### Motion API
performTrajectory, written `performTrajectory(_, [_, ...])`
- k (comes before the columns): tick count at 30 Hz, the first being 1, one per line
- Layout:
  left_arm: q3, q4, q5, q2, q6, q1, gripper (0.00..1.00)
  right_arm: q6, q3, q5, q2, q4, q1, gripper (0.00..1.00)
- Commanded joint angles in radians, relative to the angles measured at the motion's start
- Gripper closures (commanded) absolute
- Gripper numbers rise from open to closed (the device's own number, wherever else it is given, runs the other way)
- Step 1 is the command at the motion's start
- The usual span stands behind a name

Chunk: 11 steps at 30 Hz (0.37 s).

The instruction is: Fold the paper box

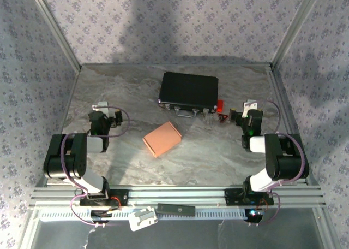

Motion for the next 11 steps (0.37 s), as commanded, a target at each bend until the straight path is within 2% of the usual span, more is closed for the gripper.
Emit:
performTrajectory(1, [0.023, -0.001, -0.009, -0.001, -0.012, -0.002, 0.0, 0.016, 0.003, -0.008, 0.001, -0.018, 0.002, 0.01])
performTrajectory(11, [0.023, -0.001, -0.009, -0.001, -0.012, -0.003, 0.0, 0.012, -0.006, 0.002, -0.003, -0.008, 0.007, 0.01])
